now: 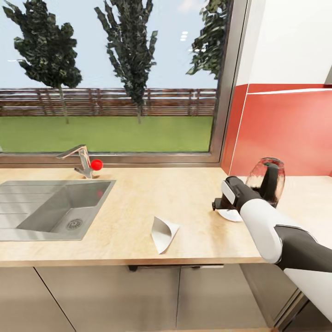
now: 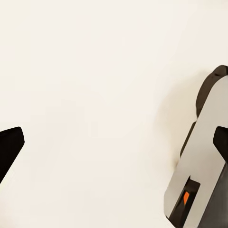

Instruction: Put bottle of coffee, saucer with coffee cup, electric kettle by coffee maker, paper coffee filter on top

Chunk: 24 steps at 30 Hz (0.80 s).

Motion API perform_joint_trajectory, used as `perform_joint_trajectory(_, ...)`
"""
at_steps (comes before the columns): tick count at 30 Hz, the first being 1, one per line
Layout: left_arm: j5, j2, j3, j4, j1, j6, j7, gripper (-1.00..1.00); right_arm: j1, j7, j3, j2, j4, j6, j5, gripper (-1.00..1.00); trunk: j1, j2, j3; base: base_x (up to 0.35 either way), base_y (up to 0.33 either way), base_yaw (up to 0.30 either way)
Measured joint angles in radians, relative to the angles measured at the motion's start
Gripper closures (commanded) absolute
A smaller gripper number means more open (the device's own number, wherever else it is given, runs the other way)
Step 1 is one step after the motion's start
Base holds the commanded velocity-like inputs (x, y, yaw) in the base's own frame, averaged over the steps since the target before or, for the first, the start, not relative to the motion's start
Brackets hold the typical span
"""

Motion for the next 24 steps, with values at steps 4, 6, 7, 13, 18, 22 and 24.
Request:
perform_joint_trajectory(4, 0.0, 0.0, 0.0, 0.0, 0.0, 0.0, 0.0, -1.0, 0.0, 0.0, 0.006, 0.0, -0.002, 0.003, 0.016, 1.0, 0.0, 0.0, 0.0, 0.0, 0.0, 0.0)
perform_joint_trajectory(6, 0.0, 0.0, 0.0, 0.0, 0.0, 0.0, 0.0, -1.0, 0.0, 0.0, 0.006, 0.0, -0.001, 0.004, 0.016, 1.0, 0.0, 0.0, 0.0, 0.0, 0.0, 0.0)
perform_joint_trajectory(7, 0.0, 0.0, 0.0, 0.0, 0.0, 0.0, 0.0, -1.0, 0.0, 0.0, 0.006, 0.0, -0.002, 0.004, 0.016, 1.0, 0.0, 0.0, 0.0, 0.0, 0.0, 0.0)
perform_joint_trajectory(13, 0.0, 0.0, 0.0, -0.001, 0.0, 0.0, 0.0, -1.0, 0.0, -0.001, 0.005, 0.001, -0.002, 0.003, 0.019, 1.0, 0.0, 0.0, 0.0, 0.0, 0.0, 0.0)
perform_joint_trajectory(18, 0.0, -0.001, 0.0, -0.001, 0.0, 0.0, 0.0, -1.0, 0.0, 0.0, 0.005, 0.001, -0.001, 0.003, 0.02, 1.0, 0.0, 0.0, 0.0, 0.0, 0.0, 0.0)
perform_joint_trajectory(22, 0.0, -0.001, 0.0, -0.001, 0.0, 0.0, 0.0, -1.0, 0.0, 0.0, 0.005, 0.002, -0.001, 0.003, 0.021, 1.0, 0.0, 0.0, 0.0, 0.0, 0.0, 0.0)
perform_joint_trajectory(24, 0.0, -0.001, 0.0, -0.001, 0.0, 0.0, 0.0, -1.0, 0.0, 0.0, 0.005, 0.002, -0.001, 0.002, 0.022, 1.0, 0.0, 0.0, 0.0, 0.0, 0.0, 0.0)
